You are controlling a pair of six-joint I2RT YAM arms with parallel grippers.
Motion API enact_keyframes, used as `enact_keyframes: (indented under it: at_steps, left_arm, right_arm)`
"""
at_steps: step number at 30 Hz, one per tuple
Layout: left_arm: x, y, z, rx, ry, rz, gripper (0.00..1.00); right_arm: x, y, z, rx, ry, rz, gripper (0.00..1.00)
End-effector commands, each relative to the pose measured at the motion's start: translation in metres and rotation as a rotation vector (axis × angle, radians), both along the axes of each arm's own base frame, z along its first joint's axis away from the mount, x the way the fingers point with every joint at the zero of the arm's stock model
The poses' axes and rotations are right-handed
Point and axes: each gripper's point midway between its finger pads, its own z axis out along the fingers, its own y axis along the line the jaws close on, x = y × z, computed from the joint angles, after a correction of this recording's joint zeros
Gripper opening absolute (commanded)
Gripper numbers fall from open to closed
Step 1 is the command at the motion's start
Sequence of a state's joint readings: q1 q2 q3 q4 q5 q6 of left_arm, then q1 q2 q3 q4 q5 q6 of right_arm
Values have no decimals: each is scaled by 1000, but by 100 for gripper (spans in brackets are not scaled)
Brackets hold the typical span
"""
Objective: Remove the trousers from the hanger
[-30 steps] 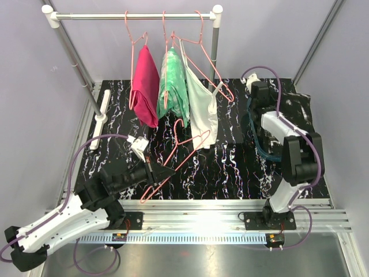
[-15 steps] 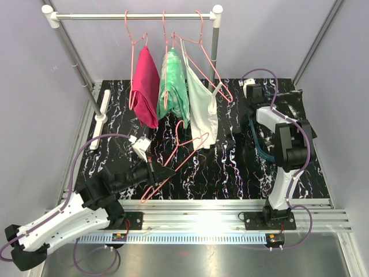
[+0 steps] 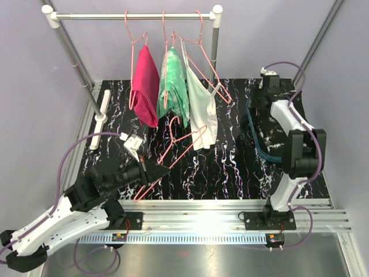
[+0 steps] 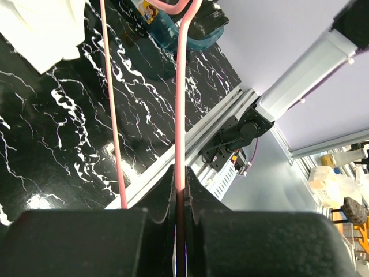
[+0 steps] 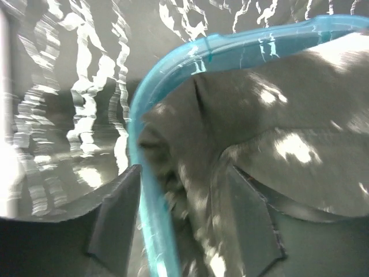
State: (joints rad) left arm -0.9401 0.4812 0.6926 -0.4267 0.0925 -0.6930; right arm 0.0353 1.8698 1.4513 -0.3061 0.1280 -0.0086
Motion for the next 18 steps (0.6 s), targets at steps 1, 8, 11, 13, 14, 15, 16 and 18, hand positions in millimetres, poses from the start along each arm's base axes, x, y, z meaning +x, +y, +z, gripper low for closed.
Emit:
enact_keyframes:
  at_steps: [1,8,11,13,14,15,16,18]
  left_arm:
    - [0,5,33,-38,-82,0,0]
    - [-10,11,49,-62,-104,-24,0]
    - [-17,13,59,-81,-116,-53,0]
    - [-20,14,62,-78,-130,-68,0]
    - [-22,17,62,-73,-134,-69,0]
    - [-25,20,68,-81,-150,-77,0]
    - [-26,22,71,-79,-169,-82,0]
    - [-32,26,80,-91,-193,-99,0]
  right_arm:
    - [-14,-9,88,175,-182,-91,74]
    - [-30,-83,86,151,-222,-392,82]
    - [-21,-97,50,189,-161,-440,85]
    - [-19,-110,24,225,-113,-476,85]
    - [-16,-104,-5,261,-49,-465,85]
    - [-16,-102,-18,275,-18,-468,85]
    - [-17,-100,-31,291,15,-479,85]
    - [-19,-92,-61,347,77,-500,85]
